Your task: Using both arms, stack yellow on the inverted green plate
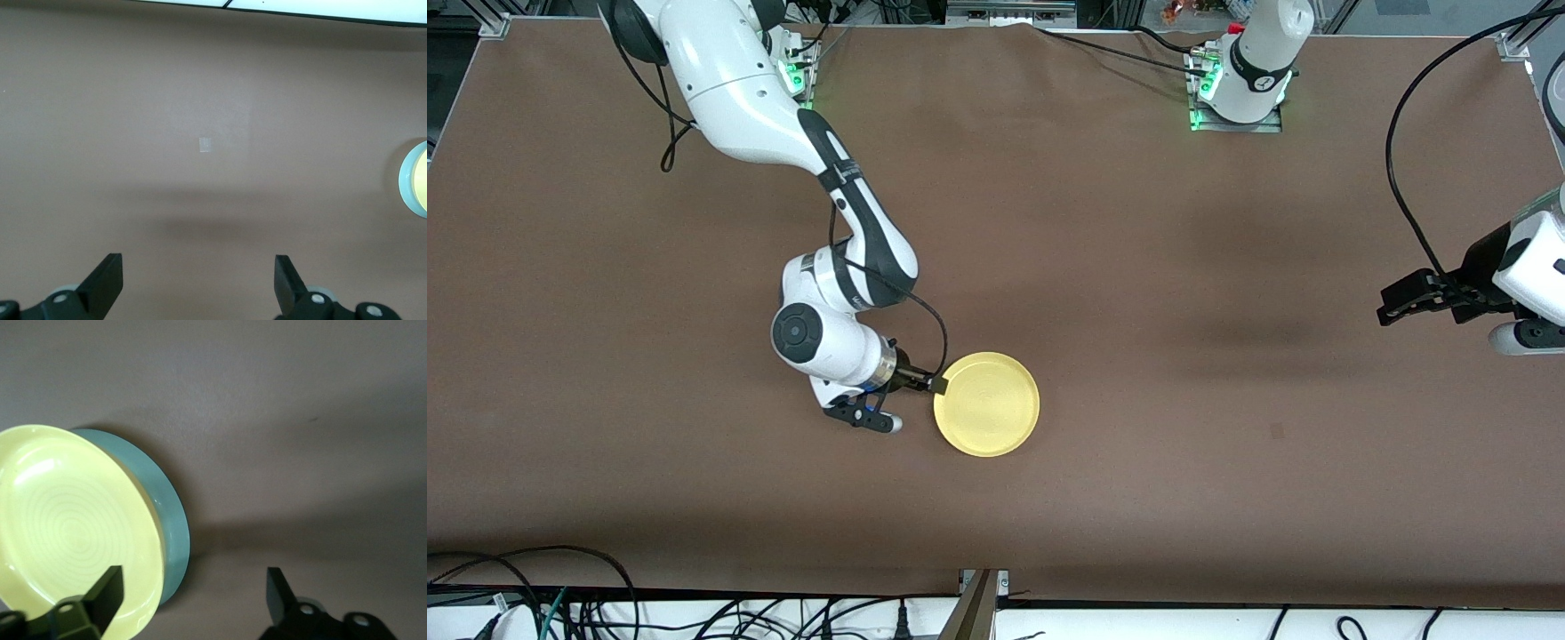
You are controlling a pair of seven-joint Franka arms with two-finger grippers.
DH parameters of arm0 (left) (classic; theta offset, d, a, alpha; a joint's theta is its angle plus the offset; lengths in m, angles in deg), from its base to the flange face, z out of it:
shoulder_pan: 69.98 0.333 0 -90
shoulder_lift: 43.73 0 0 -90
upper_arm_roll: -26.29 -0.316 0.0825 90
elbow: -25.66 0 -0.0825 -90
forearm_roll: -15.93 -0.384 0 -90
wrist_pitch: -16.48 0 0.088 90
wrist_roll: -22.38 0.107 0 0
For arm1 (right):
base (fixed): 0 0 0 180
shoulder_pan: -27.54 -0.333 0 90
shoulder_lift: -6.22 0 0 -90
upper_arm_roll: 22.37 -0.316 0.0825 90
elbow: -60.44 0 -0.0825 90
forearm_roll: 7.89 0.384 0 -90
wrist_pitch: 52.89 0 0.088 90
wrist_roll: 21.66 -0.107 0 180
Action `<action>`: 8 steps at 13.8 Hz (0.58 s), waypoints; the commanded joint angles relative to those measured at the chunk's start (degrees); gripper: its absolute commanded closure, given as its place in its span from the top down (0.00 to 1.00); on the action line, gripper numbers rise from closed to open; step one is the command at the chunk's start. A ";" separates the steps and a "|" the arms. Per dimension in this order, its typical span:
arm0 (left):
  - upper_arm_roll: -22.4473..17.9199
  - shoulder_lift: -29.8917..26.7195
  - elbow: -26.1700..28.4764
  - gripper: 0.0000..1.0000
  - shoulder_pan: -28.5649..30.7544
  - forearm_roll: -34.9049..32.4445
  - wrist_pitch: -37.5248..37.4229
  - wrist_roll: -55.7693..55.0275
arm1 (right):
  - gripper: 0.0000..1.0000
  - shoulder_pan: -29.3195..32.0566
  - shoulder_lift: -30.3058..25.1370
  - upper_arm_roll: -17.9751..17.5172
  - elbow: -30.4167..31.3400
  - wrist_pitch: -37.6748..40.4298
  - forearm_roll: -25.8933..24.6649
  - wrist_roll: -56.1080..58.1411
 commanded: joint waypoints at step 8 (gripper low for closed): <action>0.06 0.36 -1.32 1.00 -0.22 0.28 -0.68 -0.34 | 1.00 6.77 -9.55 6.62 -1.64 19.19 -1.27 19.72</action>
